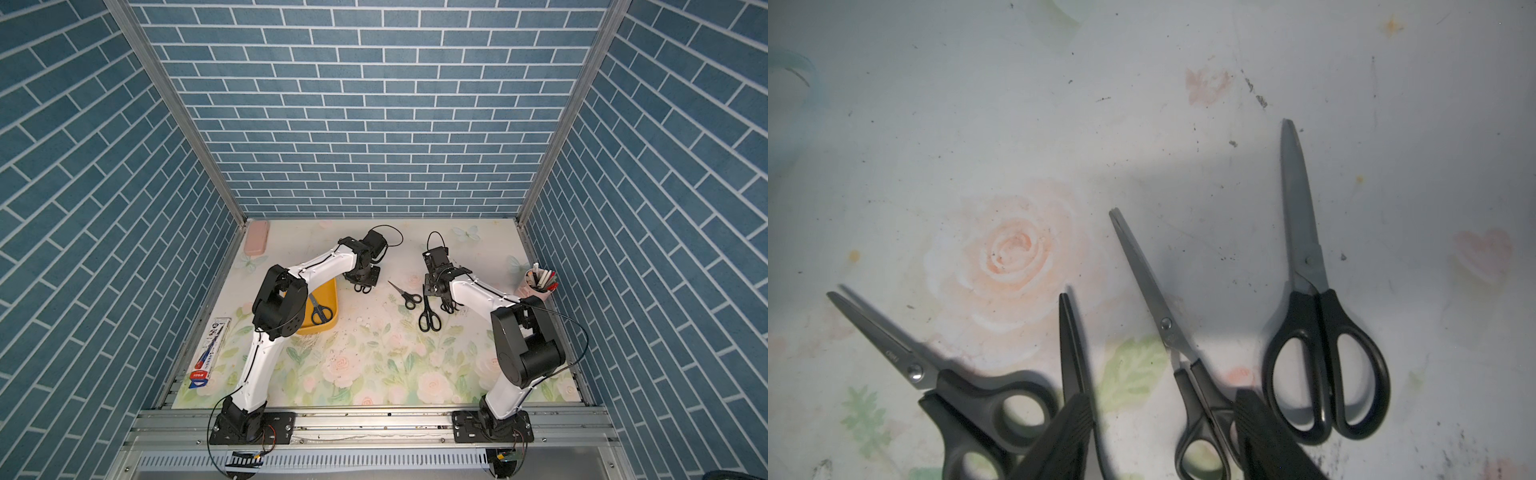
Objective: Put the scissors into the storage box
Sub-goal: Pick up the scissors from the center of the board.
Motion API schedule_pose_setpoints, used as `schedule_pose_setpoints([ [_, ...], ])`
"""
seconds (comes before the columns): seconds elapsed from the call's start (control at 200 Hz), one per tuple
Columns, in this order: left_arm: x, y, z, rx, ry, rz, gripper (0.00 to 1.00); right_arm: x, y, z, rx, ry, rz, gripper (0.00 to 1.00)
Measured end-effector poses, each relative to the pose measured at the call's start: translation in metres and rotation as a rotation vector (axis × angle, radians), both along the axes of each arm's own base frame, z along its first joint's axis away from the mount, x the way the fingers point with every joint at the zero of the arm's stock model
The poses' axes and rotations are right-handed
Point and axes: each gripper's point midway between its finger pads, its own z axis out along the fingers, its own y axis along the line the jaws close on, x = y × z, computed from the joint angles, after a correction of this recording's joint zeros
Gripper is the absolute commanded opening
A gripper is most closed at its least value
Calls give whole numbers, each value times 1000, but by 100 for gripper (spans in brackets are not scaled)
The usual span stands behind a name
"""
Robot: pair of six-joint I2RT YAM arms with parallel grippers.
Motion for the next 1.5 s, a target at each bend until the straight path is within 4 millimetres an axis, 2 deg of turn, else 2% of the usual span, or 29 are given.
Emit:
schedule_pose_setpoints([
  [0.435,-3,3,-4,9,12,4,36,0,0,-1,-1,2,1,59],
  [0.595,-2,3,-10,9,21,3,33,0,0,-2,-3,5,1,60],
  [0.65,0,1,-11,4,21,1,28,0,0,-2,-4,5,0,60],
  [0.915,-3,-2,-12,-14,9,-27,28,1,-5,-1,-28,-5,-14,60],
  [1.015,-26,2,-13,-39,15,-37,28,1,-12,-1,-48,-12,-32,60],
  [1.15,-84,9,-15,-52,63,-56,28,-4,-29,9,-61,-36,-65,61],
  [1.28,-136,-1,-16,-58,103,-97,28,-4,-42,25,-73,-81,-90,61],
  [1.37,-152,-10,-16,-60,120,-119,29,-3,-47,30,-81,-95,-103,61],
  [1.5,-156,-15,-17,-48,160,-122,31,-4,-48,30,-83,-94,-104,60],
])
